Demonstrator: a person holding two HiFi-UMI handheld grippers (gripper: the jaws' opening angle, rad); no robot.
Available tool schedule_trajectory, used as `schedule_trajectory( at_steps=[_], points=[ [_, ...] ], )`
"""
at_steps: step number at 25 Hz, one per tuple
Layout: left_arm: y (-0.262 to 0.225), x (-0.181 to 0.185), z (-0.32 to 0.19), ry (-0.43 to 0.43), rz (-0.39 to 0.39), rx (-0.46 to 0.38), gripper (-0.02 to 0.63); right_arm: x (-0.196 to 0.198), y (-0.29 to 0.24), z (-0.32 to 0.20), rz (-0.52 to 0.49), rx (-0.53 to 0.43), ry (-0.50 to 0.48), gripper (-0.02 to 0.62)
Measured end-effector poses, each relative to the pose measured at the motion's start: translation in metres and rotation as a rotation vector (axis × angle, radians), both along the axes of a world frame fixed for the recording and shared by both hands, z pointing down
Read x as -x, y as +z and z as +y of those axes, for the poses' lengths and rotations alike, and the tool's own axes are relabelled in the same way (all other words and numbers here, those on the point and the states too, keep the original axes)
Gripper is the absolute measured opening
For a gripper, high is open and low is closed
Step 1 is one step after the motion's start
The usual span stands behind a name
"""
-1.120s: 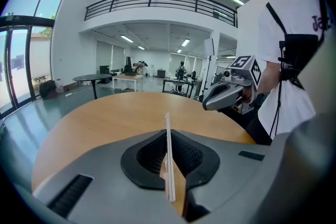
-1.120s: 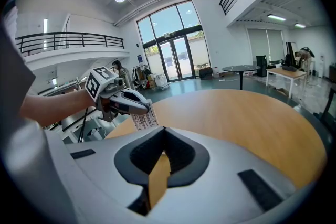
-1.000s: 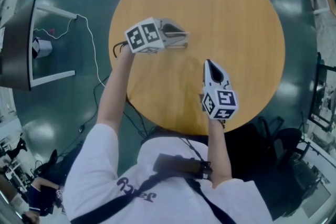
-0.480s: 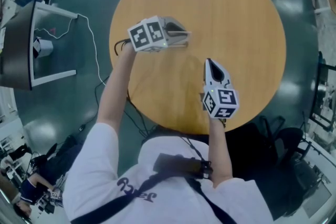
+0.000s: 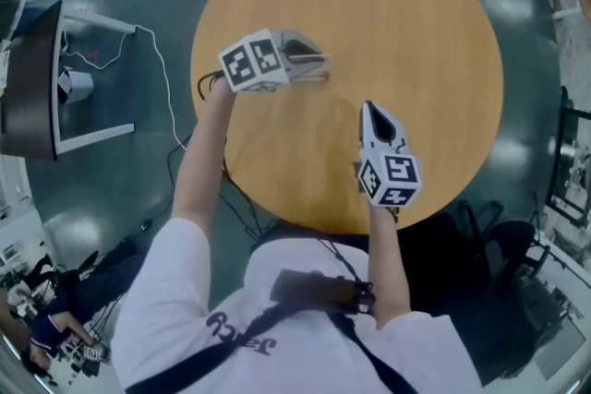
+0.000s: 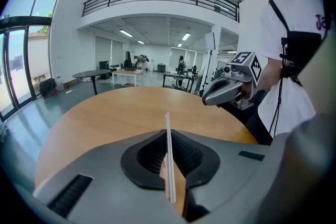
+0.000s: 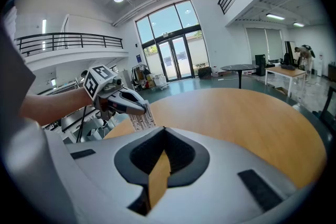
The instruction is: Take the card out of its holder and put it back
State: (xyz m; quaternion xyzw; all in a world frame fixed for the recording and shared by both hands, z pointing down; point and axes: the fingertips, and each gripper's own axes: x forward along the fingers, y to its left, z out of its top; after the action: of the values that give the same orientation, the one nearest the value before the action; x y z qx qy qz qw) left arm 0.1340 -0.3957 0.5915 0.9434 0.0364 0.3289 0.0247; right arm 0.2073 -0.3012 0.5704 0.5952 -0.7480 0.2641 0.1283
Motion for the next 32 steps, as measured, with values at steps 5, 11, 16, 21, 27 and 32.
schedule_trajectory(
  at_steps=[5, 11, 16, 21, 27, 32],
  points=[
    [0.015, 0.004, 0.000, -0.017, 0.007, 0.011, 0.026, 0.005, 0.003, 0.000, -0.003, 0.007, -0.004, 0.023],
    [0.041, 0.005, 0.005, -0.008, -0.017, 0.035, 0.028, 0.003, 0.008, 0.002, -0.005, 0.021, -0.002, 0.023],
    [0.049, 0.000, 0.007, -0.002, 0.004, 0.040, 0.028, 0.000, 0.009, 0.001, -0.006, 0.023, 0.001, 0.023],
    [0.048, 0.001, 0.007, 0.003, 0.010, 0.033, 0.030, 0.000, 0.009, -0.002, -0.008, 0.021, 0.001, 0.023],
    [0.038, 0.012, -0.012, -0.125, 0.051, -0.004, 0.079, 0.003, 0.003, 0.000, -0.003, 0.004, -0.011, 0.023],
    [0.025, 0.047, -0.024, -0.268, 0.087, -0.034, 0.178, 0.014, -0.005, 0.011, 0.015, -0.009, -0.020, 0.023]
  ],
)
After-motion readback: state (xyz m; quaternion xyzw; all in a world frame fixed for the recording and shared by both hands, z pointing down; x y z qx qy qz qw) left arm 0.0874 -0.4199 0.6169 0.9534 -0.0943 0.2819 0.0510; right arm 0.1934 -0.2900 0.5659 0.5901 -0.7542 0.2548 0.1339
